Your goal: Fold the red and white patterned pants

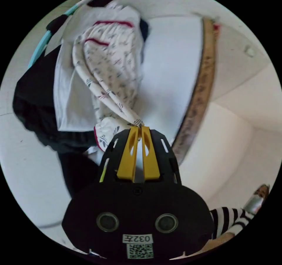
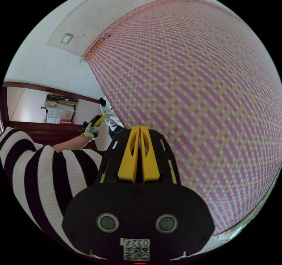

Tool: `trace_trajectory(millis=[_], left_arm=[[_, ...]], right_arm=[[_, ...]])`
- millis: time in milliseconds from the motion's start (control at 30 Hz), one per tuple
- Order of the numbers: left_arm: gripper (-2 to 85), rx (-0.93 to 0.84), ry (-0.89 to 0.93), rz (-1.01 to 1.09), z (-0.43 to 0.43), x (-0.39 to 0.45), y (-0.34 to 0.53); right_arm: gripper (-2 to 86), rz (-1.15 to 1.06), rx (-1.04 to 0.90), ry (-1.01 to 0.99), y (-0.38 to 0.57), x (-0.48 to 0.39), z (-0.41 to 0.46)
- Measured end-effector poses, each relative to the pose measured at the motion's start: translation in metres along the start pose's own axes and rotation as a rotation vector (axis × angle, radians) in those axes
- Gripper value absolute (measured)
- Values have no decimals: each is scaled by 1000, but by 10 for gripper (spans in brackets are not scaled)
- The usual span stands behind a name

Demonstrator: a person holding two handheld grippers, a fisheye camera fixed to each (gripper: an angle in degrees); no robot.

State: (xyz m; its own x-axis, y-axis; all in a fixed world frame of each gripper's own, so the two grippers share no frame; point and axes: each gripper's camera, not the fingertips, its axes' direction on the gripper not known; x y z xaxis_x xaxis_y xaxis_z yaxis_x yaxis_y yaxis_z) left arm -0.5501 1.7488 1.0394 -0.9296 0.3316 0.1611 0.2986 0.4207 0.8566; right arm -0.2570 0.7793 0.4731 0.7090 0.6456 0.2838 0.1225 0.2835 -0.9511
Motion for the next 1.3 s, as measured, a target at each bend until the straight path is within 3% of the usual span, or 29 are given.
trace_trajectory(millis=[133,200,267,400,467,567,700,800,900,967,1000,1067,1200,1300], left_arm=[[-11,458,637,123,-123,31,39],[-12,491,775,266,-155,84,46],[-13,352,838,505,-177,197,65],[-14,98,1077,724,-163,357,147],[-14,-89,1244,855,-145,464,231],[-14,-343,1317,1003,-119,586,360],[-13,-687,1321,1084,-69,664,538],[-11,-969,1233,1093,-19,661,688],[-6,-1227,943,982,45,595,810],[10,-1497,561,745,102,497,880],[21,-1543,453,699,111,471,892],[40,-1532,83,609,112,395,904],[22,-1393,89,585,70,401,875],[21,-1235,-32,724,32,443,851]], right_arm=[[-10,59,87,-56,19,13,-12],[-10,70,126,-77,28,20,-19],[-10,79,180,-100,42,32,-30],[-10,121,275,-130,67,59,-53],[-10,159,359,-147,88,80,-71],[-10,225,451,-166,118,110,-91],[-10,310,545,-175,156,144,-113],[-10,378,609,-156,188,172,-131],[-10,492,661,-129,224,202,-146],[-10,603,680,-102,254,225,-155],[-10,628,683,-96,261,230,-158],[-10,696,685,-75,286,243,-166],[-10,748,672,-29,308,247,-176],[-10,785,665,-21,317,241,-178]])
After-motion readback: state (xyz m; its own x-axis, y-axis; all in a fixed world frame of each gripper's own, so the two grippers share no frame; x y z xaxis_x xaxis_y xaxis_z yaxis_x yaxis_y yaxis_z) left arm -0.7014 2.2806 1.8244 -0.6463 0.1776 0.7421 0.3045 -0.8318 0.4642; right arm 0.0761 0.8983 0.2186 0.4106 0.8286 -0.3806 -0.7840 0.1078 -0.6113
